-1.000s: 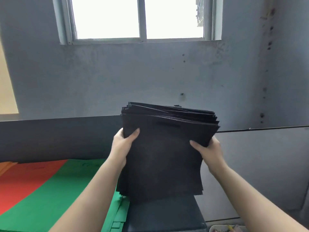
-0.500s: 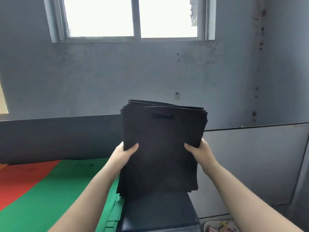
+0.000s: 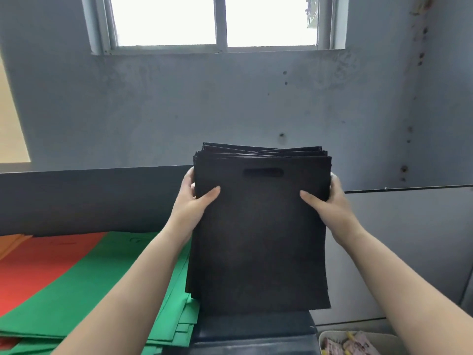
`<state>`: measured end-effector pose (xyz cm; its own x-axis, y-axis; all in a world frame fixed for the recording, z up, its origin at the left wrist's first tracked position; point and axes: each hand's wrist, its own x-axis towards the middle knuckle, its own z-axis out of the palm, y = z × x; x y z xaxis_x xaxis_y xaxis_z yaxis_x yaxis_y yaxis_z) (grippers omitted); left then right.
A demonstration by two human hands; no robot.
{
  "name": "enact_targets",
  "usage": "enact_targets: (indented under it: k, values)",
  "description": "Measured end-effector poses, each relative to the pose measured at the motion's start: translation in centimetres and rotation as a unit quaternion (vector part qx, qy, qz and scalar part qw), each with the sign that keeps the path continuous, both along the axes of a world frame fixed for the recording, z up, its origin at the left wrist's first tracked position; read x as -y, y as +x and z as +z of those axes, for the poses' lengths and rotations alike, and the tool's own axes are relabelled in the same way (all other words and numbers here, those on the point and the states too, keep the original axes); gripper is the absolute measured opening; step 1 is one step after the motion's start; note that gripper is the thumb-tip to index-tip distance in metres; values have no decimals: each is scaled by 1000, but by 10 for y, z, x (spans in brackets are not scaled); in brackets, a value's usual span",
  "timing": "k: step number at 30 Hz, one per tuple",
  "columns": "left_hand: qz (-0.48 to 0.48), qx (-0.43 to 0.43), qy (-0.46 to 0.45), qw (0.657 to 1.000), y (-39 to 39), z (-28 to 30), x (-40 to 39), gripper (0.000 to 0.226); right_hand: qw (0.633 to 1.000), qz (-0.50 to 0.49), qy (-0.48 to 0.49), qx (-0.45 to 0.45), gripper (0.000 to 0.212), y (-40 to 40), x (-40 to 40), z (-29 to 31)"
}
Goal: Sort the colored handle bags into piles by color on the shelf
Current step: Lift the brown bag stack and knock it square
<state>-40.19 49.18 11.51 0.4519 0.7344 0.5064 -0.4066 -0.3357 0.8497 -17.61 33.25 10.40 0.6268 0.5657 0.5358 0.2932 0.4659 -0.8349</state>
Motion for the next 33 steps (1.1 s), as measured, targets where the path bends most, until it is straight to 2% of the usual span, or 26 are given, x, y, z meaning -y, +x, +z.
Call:
enact_targets:
  k: [3,5,7,9,13,16,19,22,24,26,29,33]
  values:
    - [66,-10,82,994,3,21,4,80,997,-21,35,69,81,-4,1,11]
    - [121,-32,176,976,-1,34,9,86,987,-58,31,145,89,-3,6,19]
    - [168,-41,272,947,-6,44,11,83,970,-107,6,217,84,-2,11,29]
    - [206,-47,336,918,-10,51,13,71,953,-161,-2,258,79,-2,14,35]
    - [223,-48,395,890,-15,53,16,58,906,-219,16,363,81,-7,16,35]
    - [229,-47,438,868,-15,54,15,43,885,-255,18,389,67,-6,17,35]
    - [256,-48,418,870,-15,53,13,28,893,-274,21,356,63,-5,18,38]
    - [233,-44,364,901,-16,52,16,35,900,-284,8,329,61,-5,18,40]
    - [221,-59,370,900,-18,54,17,43,899,-278,18,336,62,-6,20,41]
    - [232,-61,367,899,-18,55,19,34,893,-264,35,361,62,-8,23,40]
    - [225,-26,276,934,-10,52,32,27,903,-258,46,341,56,-10,25,35]
    - [267,17,214,940,9,53,48,24,924,-271,62,262,51,-12,23,37]
